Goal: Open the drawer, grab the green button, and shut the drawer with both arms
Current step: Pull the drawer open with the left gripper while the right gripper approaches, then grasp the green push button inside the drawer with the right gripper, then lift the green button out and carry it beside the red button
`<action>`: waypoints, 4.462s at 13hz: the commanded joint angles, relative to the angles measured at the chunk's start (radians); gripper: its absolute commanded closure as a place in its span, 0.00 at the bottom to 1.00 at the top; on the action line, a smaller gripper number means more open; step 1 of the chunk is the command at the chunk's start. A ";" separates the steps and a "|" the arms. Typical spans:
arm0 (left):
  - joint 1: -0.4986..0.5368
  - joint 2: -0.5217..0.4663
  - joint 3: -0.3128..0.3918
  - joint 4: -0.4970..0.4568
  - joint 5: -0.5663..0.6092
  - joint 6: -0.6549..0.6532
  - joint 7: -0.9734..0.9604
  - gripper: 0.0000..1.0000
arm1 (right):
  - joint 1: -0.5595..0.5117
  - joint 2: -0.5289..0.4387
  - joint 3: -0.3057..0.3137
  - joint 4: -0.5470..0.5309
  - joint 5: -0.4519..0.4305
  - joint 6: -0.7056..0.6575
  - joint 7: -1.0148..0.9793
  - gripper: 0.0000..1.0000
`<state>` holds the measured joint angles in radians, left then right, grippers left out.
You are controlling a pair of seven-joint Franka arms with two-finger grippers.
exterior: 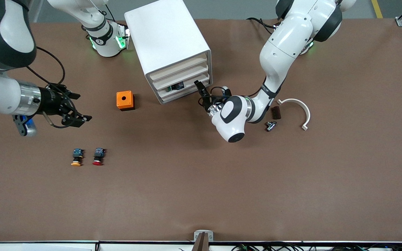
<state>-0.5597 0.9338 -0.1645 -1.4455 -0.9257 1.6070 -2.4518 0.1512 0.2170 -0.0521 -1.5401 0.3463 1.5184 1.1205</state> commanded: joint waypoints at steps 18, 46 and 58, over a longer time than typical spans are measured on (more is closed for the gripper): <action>0.124 0.022 0.049 0.079 -0.021 -0.022 0.310 0.98 | 0.307 0.110 -0.008 -0.060 0.008 0.370 0.389 0.00; 0.161 -0.184 0.063 0.217 0.421 -0.025 0.559 0.00 | 0.712 0.185 -0.012 -0.442 -0.162 0.957 0.702 0.13; 0.158 -0.256 0.068 0.215 0.517 0.010 1.140 0.00 | 0.706 0.159 -0.011 -0.419 -0.197 0.914 0.674 0.86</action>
<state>-0.3983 0.7098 -0.0999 -1.2131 -0.4593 1.6006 -1.4086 0.8542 0.3964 -0.0601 -1.9585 0.1731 2.4489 1.7992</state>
